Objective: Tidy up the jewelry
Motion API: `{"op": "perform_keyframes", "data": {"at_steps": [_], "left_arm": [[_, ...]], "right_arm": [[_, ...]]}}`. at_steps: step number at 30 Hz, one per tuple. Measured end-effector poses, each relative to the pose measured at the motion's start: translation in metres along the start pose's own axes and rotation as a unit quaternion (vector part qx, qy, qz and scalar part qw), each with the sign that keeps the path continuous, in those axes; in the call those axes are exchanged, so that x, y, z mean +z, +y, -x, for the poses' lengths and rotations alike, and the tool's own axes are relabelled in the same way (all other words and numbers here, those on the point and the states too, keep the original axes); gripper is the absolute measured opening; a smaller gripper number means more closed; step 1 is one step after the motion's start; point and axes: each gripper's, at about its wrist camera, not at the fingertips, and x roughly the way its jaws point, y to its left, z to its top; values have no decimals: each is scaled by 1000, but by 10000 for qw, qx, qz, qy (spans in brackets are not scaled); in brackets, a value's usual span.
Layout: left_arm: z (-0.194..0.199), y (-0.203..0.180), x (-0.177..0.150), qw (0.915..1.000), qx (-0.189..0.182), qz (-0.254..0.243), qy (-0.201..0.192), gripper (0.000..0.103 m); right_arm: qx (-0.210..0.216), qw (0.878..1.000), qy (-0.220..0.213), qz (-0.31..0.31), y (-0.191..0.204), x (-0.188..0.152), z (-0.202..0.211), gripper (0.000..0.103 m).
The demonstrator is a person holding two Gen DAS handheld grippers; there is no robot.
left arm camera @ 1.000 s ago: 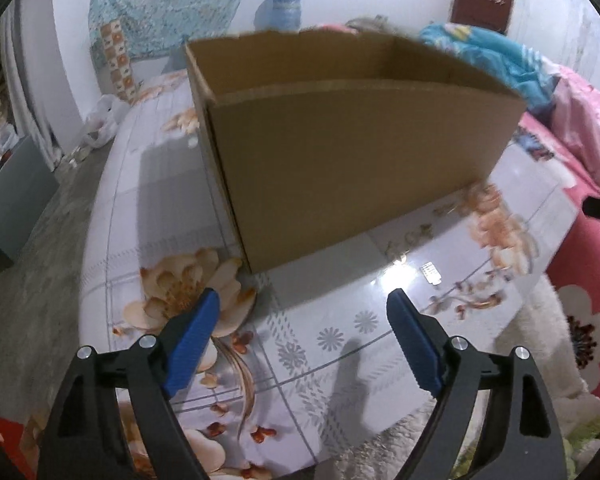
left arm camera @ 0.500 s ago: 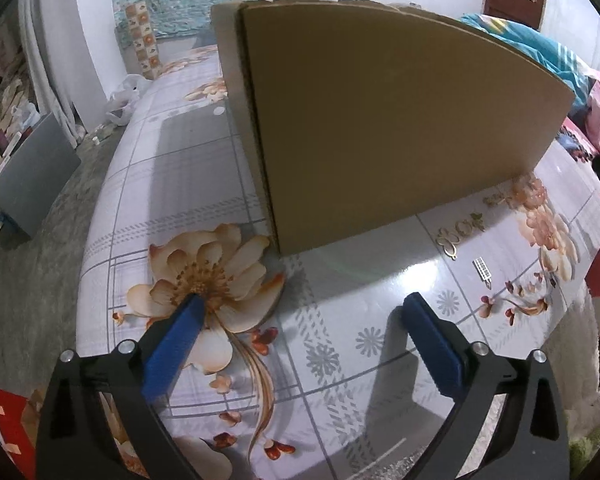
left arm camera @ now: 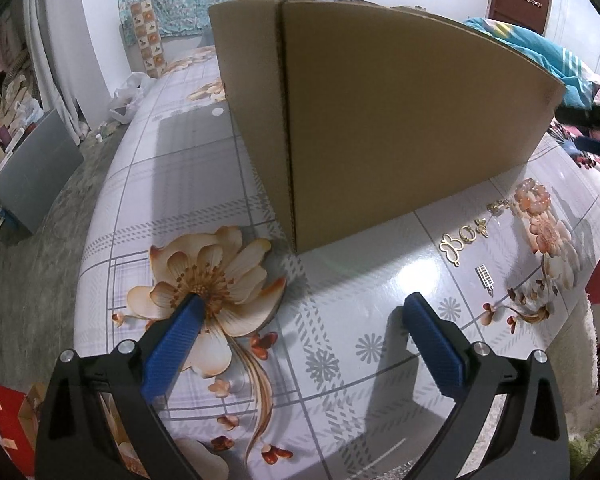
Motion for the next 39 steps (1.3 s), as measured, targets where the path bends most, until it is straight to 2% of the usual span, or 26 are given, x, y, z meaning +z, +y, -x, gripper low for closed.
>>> {"op": "perform_keyframes", "data": {"at_steps": [5, 10, 13, 17, 28, 39], "left_arm": [[1, -2, -4, 10000, 15, 4, -75, 98], [0, -4, -2, 10000, 37, 22, 15, 99], [-1, -5, 1, 10000, 53, 40, 54, 99], [-4, -5, 5, 9999, 49, 58, 114, 99], [-8, -4, 10, 9994, 48, 83, 325, 99], [-11, -5, 15, 9994, 51, 96, 342, 99]], "right_arm": [[-140, 9991, 299, 276, -4, -36, 7, 95], [-351, 9960, 663, 482, -9, -66, -3, 95], [-496, 9941, 625, 740, -5, -73, -6, 95], [-827, 9879, 515, 1211, 8, -79, -10, 95], [-695, 9889, 616, 1157, 3, -76, -14, 95], [-617, 9897, 731, 1066, -4, -69, -20, 95]]}}
